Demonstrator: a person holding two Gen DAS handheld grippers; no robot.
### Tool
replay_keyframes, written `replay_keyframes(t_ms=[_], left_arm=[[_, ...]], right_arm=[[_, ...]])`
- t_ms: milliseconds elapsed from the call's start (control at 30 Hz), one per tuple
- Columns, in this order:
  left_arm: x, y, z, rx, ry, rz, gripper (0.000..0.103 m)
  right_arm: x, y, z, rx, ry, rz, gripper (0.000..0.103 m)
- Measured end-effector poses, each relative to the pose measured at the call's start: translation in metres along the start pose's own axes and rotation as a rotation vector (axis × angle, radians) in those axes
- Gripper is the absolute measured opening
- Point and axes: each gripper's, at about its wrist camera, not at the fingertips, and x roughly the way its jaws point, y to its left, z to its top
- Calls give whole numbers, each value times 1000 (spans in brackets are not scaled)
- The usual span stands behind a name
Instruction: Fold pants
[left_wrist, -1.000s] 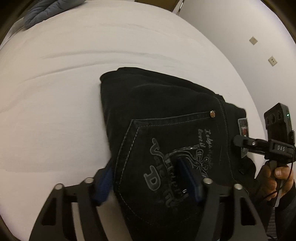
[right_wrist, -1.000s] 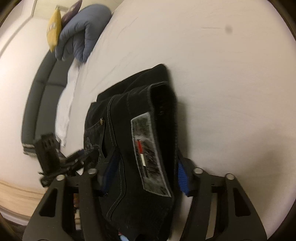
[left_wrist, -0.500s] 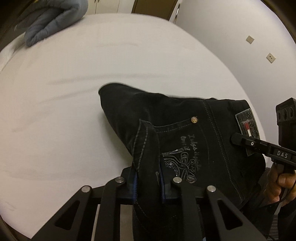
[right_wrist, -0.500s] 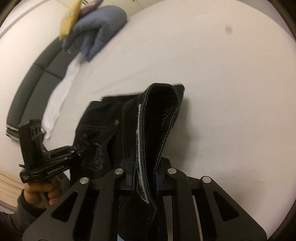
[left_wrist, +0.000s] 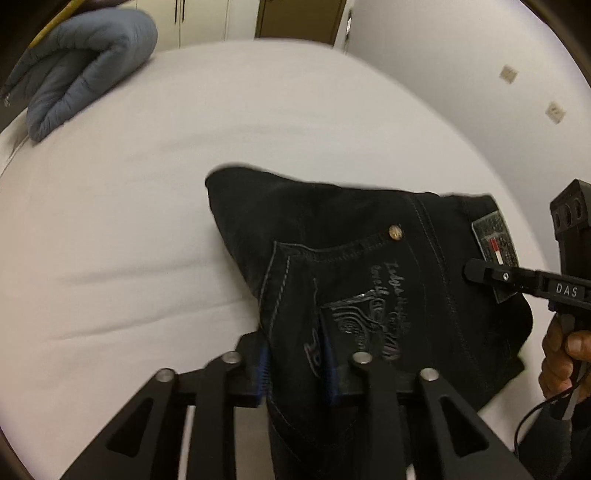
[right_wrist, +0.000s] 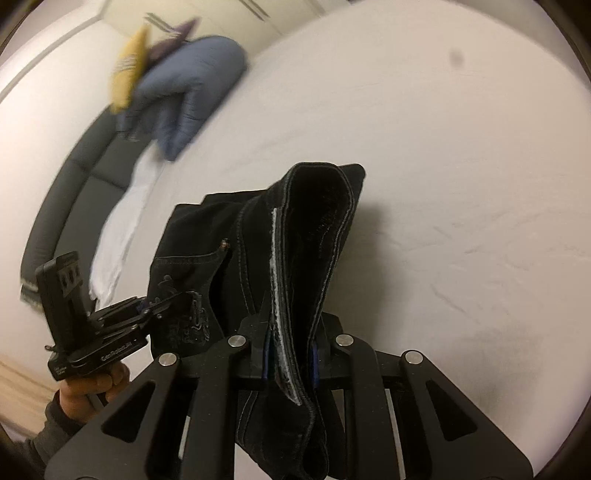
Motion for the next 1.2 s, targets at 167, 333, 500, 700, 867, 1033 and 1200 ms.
replay_keyframes(t_ms=[167, 333, 500, 700, 867, 1033, 1200], left_arm=[[17, 13, -16, -62, -14, 79, 88], [-2, 29, -28, -92, -30, 95, 97], [-65, 19, -46, -100, -201, 192, 103], [-176, -19, -69, -21, -531, 433, 103], [-265, -46, -100, -4, -731, 421, 103], [-288, -64, -98, -69, -655, 431, 103], [-299, -75, -97, -100, -582, 373, 103]], right_arm=[[19, -51, -10, 74, -9, 50, 29], [-3, -43, -17, 40, -59, -39, 47], [-67, 7, -41, -98, -228, -189, 50], [-173, 99, -90, -310, -636, -308, 88], [-245, 169, -138, -454, -941, -428, 103], [-289, 212, -161, -483, -956, -390, 103], [-309, 229, -163, -385, -767, -365, 103]])
